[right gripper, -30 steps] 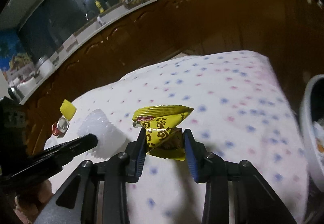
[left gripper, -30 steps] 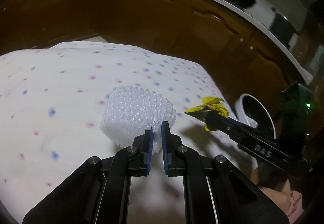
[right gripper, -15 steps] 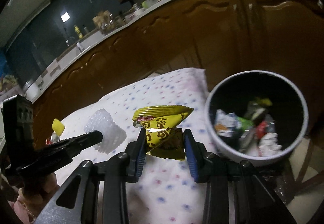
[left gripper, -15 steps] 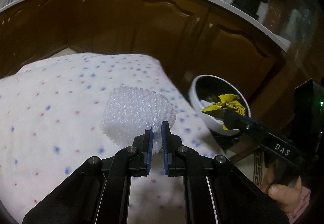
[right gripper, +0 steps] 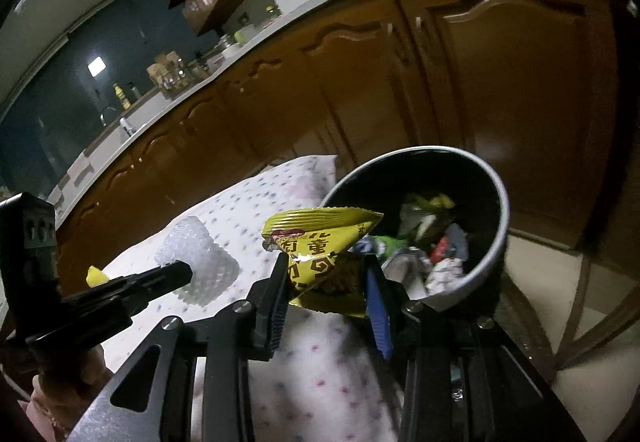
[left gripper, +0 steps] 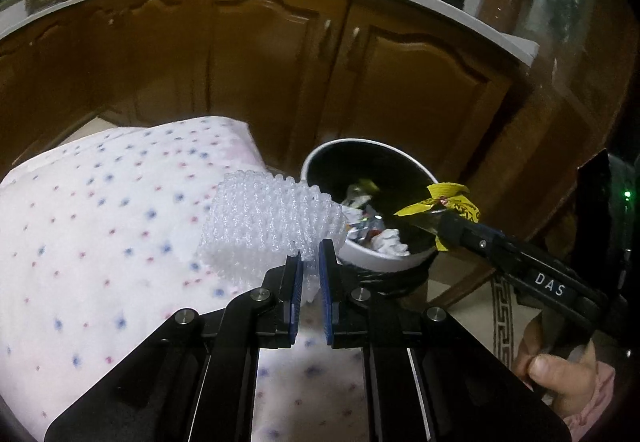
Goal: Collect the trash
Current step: 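Carry the foam block and yellow bag over the bin and release both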
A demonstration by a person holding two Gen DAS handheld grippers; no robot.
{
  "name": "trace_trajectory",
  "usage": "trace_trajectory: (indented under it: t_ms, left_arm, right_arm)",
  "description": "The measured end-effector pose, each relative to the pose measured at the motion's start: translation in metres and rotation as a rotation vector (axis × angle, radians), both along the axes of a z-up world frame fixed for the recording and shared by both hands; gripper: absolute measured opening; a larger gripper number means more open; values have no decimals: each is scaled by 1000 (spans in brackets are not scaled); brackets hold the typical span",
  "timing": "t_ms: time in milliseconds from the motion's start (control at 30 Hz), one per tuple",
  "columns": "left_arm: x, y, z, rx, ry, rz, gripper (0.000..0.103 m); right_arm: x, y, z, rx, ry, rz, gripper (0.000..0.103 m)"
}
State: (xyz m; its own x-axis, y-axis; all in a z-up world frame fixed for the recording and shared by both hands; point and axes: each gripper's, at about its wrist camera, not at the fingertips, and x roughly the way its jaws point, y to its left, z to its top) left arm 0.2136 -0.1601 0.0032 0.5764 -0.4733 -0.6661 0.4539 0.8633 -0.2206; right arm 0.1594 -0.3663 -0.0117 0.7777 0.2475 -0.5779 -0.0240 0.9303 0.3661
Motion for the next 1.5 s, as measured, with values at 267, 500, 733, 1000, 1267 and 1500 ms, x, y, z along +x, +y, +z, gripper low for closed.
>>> trace_trajectory:
  t_ms: [267, 500, 733, 1000, 1267, 1500]
  left_arm:
    - [10, -35, 7, 18, -5, -57, 7]
    - [26, -68, 4, 52, 7, -99, 7]
    - [44, -89, -2, 89, 29, -121, 7]
    - [55, -104, -7, 112, 55, -133, 8]
    - [60, -108, -11, 123, 72, -138, 8]
    - [65, -110, -13, 131, 79, -135, 8]
  right_arm:
    - [5, -30, -2, -10, 23, -51, 36]
    - [17, -42, -1, -25, 41, -60, 36]
    - [32, -53, -3, -58, 76, -55, 37]
    - [47, -60, -10, -59, 112, -48, 39]
    - [56, -65, -15, -53, 139, -39, 40]
    - [61, -68, -18, -58, 153, -43, 40]
